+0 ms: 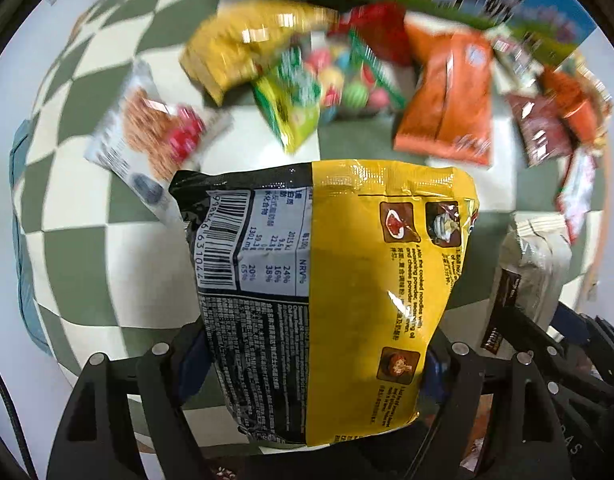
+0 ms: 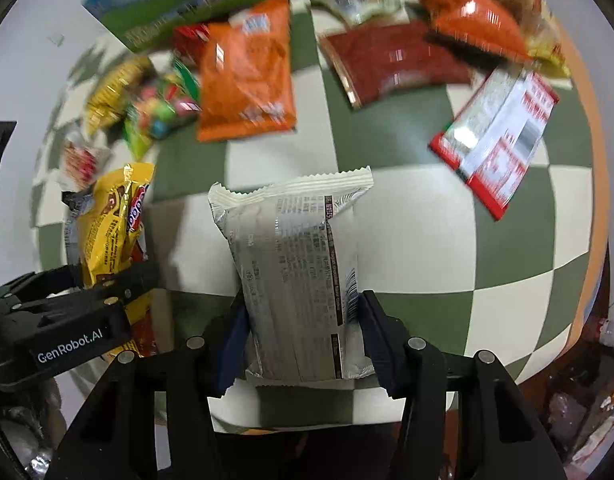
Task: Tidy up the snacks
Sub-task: 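Carry both packs into the cardboard box and open both tools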
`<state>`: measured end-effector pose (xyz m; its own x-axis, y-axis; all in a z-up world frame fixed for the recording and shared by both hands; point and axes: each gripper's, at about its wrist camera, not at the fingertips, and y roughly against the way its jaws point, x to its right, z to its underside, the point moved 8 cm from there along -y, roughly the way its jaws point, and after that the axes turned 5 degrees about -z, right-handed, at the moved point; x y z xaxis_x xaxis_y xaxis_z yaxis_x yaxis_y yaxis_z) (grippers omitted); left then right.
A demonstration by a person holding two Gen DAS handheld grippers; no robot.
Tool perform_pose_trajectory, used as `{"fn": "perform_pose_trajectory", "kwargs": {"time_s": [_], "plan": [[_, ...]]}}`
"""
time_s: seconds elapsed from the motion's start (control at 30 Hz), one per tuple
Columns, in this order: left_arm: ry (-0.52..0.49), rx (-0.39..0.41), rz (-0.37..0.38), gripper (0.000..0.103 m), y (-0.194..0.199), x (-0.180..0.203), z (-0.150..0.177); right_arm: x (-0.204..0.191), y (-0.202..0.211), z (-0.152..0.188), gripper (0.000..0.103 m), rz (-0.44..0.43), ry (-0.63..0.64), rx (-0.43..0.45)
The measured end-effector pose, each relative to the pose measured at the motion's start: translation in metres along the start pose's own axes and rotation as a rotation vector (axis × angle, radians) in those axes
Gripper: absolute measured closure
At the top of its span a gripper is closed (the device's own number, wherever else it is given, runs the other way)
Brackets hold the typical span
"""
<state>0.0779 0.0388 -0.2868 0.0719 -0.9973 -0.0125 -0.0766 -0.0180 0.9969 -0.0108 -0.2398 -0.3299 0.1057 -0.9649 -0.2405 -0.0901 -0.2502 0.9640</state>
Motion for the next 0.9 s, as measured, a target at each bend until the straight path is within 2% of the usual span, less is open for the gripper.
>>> {"fn": "perform_pose_trajectory", "kwargs": {"time_s": [0.1, 0.13, 0.17, 0.23, 0.33, 0.4, 0.57, 0.6, 0.77, 0.8, 0.87, 0.9], "plan": [[0.014, 0.041, 0.053, 0.022, 0.038, -0.006, -0.008, -0.006, 0.023, 0.004, 0.047, -0.033, 0.007, 0.038], [0.018, 0.054, 0.072, 0.022, 0.051, -0.007, -0.011, -0.010, 0.037, -0.002, 0.047, -0.051, 0.007, 0.052], [0.018, 0.068, 0.091, 0.022, 0.064, -0.008, -0.016, 0.005, 0.059, -0.020, 0.047, -0.066, 0.008, 0.062], [0.012, 0.104, 0.120, 0.022, 0.097, -0.010, -0.029, 0.004, 0.091, -0.030, 0.047, -0.091, 0.022, 0.104], [0.008, 0.160, 0.151, 0.022, 0.143, -0.016, -0.058, -0.005, 0.138, -0.064, 0.047, -0.120, 0.039, 0.153], [0.013, 0.195, 0.164, 0.022, 0.159, -0.001, -0.082, -0.011, 0.185, -0.095, 0.047, -0.137, 0.047, 0.190], [0.024, 0.271, 0.158, 0.022, 0.198, 0.023, -0.156, -0.016, 0.227, -0.173, 0.047, -0.144, 0.071, 0.273], [0.024, 0.276, 0.151, 0.022, 0.195, 0.036, -0.176, -0.021, 0.223, -0.197, 0.047, -0.142, 0.074, 0.285], [0.035, 0.257, 0.117, 0.022, 0.189, 0.056, -0.253, -0.003, 0.214, -0.293, 0.047, -0.144, 0.047, 0.285], [0.031, 0.247, 0.106, 0.022, 0.182, 0.060, -0.269, -0.011, 0.206, -0.312, 0.047, -0.143, 0.040, 0.280], [0.037, 0.213, 0.104, 0.022, 0.166, 0.066, -0.297, 0.004, 0.193, -0.343, 0.047, -0.151, 0.020, 0.241], [0.042, 0.187, 0.105, 0.022, 0.156, 0.069, -0.311, -0.003, 0.185, -0.350, 0.047, -0.155, 0.013, 0.229]]}}
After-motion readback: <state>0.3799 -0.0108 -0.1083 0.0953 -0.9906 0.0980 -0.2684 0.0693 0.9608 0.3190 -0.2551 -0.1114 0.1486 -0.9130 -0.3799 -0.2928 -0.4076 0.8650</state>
